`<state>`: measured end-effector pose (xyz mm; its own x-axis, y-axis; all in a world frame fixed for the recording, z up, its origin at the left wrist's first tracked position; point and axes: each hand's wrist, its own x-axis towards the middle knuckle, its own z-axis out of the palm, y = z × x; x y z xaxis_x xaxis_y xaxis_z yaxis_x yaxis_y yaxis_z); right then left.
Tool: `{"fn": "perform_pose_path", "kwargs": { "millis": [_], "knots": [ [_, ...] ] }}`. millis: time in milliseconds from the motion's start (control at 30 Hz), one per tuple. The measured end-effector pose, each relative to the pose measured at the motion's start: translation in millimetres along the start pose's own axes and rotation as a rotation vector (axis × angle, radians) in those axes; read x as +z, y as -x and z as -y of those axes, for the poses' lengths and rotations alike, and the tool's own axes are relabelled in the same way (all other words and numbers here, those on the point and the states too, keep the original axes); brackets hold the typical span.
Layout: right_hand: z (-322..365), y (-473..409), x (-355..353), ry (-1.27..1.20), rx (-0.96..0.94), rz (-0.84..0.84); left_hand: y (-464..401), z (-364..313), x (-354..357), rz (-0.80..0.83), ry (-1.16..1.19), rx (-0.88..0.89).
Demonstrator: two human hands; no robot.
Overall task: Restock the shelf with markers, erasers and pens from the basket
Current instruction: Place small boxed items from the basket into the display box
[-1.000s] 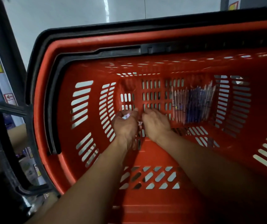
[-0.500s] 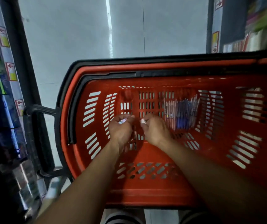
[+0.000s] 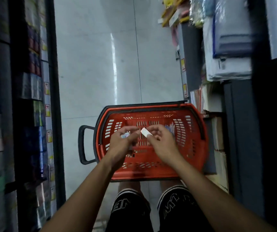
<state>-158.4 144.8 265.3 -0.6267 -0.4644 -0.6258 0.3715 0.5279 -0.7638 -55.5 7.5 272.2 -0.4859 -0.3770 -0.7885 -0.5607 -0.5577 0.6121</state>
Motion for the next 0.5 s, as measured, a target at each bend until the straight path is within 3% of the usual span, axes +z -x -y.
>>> {"fn": "perform_pose_path", "kwargs": {
  "millis": [133,267,500],
  "knots": [
    [63.6,52.5,-34.8,-0.012,-0.125,0.053,61.1,-45.2,8.4,0.138,-0.038,0.134],
    [105.4,103.2,-64.4,0.03,-0.255,0.091,115.2,-74.3,19.3,0.141,-0.171,0.258],
    [128.3,163.5,-94.8,0.051,-0.381,0.076,178.4,-92.2,38.1,0.202,-0.26,0.403]
  ]
}}
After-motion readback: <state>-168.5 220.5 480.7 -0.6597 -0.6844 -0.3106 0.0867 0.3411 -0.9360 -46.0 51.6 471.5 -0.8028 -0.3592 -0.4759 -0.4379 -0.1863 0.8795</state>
